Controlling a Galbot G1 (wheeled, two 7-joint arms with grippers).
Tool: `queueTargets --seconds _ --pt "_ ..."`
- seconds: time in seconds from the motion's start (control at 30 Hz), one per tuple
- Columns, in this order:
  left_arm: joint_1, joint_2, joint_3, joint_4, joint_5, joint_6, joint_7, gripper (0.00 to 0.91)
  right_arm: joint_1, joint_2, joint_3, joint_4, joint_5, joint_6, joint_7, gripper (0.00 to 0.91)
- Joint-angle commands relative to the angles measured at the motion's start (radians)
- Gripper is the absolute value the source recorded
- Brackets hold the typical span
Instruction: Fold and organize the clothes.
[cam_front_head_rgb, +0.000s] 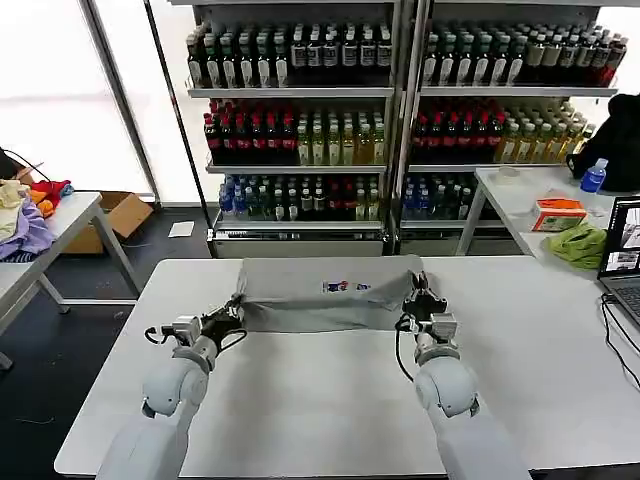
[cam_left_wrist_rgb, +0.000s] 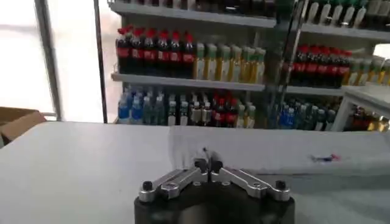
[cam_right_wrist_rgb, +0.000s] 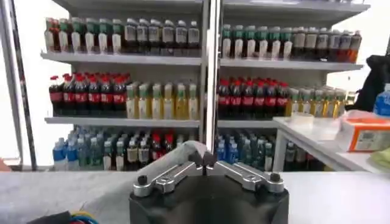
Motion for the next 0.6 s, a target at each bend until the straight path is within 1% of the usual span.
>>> queueTargets --seconds 0.03,0.1,0.17,0.2,0.23,0.27,0.3,0.33,0.37,0.4,0.5,0.6 --pt "-0.036 0.001 0.009 0.054 0.007 0.007 -0.002 0.907 0.008 0.005 -0.007 -0.035 -0.009 -0.05 0.001 0.907" --pt "-0.042 -0.001 0.011 0.058 0.008 0.011 -0.003 0.907 0.005 0.006 -0.006 -0.033 -0.006 -0.057 0.005 0.907" --pt "-0.046 -0.003 0.013 0.056 0.007 0.018 -0.011 0.907 0.004 0.007 -0.003 -0.028 0.01 -0.069 0.025 0.907" --pt "-0.047 -0.006 0.014 0.053 0.004 0.026 -0.018 0.907 0.005 0.009 -0.002 -0.023 0.025 -0.079 0.044 0.907" --pt "-0.047 -0.007 0.014 0.043 0.001 0.035 -0.03 0.907 0.008 0.015 0.0 -0.013 0.064 -0.105 0.083 0.907" --pt "-0.046 -0.008 0.015 0.038 -0.007 0.046 -0.036 0.907 0.009 0.017 0.001 -0.008 0.096 -0.11 0.113 0.907" --pt "-0.043 -0.007 0.015 0.03 -0.014 0.06 -0.047 0.907 0.014 0.023 0.002 0.002 0.131 -0.124 0.155 0.907" --pt "-0.04 -0.007 0.015 0.018 -0.019 0.068 -0.058 0.907 0.024 0.034 0.008 0.011 0.211 -0.137 0.217 0.907" --pt "-0.036 -0.007 0.015 0.01 -0.019 0.075 -0.066 0.907 0.026 0.038 0.011 0.013 0.232 -0.137 0.238 0.907" --pt "-0.034 -0.005 0.015 0.002 -0.019 0.08 -0.071 0.907 0.032 0.042 0.015 0.02 0.252 -0.137 0.276 0.907" --pt "-0.014 0.002 0.01 -0.039 -0.016 0.091 -0.076 0.907 0.014 0.035 0.023 0.05 0.217 -0.113 0.278 0.907" --pt "0.017 0.017 0.005 -0.089 -0.016 0.091 -0.074 0.907 -0.033 0.013 0.033 0.114 0.2 -0.112 0.245 0.907"
